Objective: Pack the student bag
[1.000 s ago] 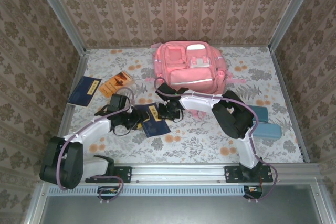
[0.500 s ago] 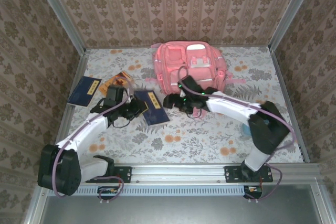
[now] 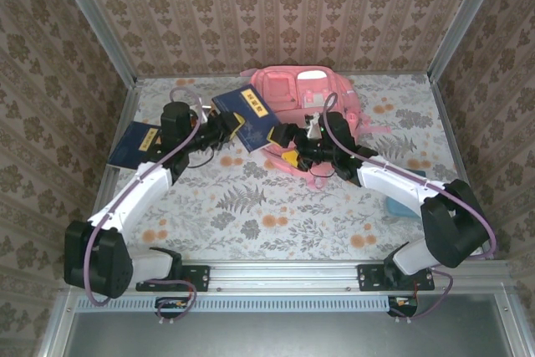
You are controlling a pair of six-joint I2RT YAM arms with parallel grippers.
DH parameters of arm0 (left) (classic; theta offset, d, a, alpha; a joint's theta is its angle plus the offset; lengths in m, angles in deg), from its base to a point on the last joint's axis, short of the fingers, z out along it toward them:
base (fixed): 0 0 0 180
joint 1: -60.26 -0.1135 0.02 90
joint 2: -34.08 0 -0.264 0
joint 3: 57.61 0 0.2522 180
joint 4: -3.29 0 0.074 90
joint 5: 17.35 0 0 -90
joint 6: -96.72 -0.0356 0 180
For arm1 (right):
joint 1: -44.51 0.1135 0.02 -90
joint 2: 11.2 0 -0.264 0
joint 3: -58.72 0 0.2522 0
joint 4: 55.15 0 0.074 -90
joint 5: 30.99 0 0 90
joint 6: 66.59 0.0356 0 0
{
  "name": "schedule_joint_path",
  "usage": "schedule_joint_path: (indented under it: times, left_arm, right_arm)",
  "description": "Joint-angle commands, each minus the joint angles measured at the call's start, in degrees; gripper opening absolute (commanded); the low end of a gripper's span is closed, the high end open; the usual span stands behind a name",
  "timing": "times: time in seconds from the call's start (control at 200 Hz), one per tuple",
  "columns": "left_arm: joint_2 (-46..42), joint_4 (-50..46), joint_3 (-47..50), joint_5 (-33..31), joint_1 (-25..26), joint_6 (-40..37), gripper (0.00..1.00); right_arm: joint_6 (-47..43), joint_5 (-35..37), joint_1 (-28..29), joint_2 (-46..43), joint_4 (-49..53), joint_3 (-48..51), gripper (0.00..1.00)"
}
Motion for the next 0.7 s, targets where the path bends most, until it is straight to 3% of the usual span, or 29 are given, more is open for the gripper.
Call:
schedule_joint_path:
  times: [0.0, 0.195, 0.49, 0.6, 0.695]
  left_arm:
    - [1.1, 9.2, -2.6, 1.8, 1.0, 6.9, 0.07]
    - [1.7, 12.6, -1.4, 0.8, 1.4, 10.9, 0.06]
    - [2.1, 12.0, 0.1, -2.0, 1.4, 11.1, 0.06]
    - [1.8, 10.2, 0.6, -2.4, 1.4, 10.2, 0.16]
    - [1.2, 3.5, -0.2, -3.3, 1.4, 6.3, 0.36]
  right_arm:
    - [10.6, -2.7, -0.3, 1.6, -15.9, 0.4, 1.00]
    - [20.4, -0.4, -0.3, 6.1, -31.2, 0.9, 0.87]
    - [22.6, 5.7, -0.4, 4.9, -33.2, 4.2, 0.44]
    - [21.9, 7.8, -0.6, 3.8, -30.7, 5.4, 0.24]
    - [18.3, 8.4, -1.2, 1.9, -23.7, 5.1, 0.14]
